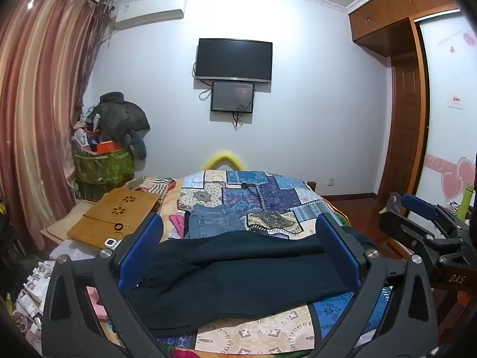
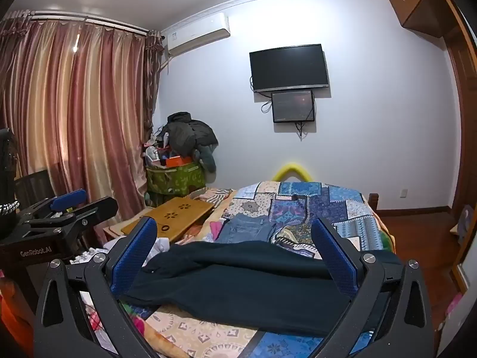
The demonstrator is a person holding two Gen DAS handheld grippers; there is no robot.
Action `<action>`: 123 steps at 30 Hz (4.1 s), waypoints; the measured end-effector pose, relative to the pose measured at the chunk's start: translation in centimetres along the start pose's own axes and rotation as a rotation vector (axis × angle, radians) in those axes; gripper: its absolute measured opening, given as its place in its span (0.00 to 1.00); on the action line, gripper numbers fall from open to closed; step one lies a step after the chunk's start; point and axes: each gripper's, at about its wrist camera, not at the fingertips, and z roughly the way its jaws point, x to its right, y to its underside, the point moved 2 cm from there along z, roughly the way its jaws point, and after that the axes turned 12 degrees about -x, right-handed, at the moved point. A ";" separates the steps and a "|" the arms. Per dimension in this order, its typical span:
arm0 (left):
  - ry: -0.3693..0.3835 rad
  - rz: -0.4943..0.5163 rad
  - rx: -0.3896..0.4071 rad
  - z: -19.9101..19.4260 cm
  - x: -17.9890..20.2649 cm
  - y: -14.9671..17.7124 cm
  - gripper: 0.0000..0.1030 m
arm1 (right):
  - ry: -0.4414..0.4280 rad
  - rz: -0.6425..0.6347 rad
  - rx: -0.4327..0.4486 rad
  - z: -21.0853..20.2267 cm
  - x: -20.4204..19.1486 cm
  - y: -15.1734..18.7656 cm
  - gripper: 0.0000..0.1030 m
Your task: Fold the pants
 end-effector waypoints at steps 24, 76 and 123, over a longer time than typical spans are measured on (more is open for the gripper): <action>-0.005 -0.021 -0.007 0.6 -0.2 0.1 1.00 | 0.003 0.013 -0.002 0.4 0.7 -0.2 1.00; -0.019 -0.028 0.008 0.3 1.1 -0.2 1.00 | 0.006 0.012 0.005 -0.1 0.9 -0.3 1.00; -0.252 -0.151 -0.559 39.7 -20.2 2.6 1.00 | -0.091 -0.065 -0.605 30.6 11.3 2.7 0.99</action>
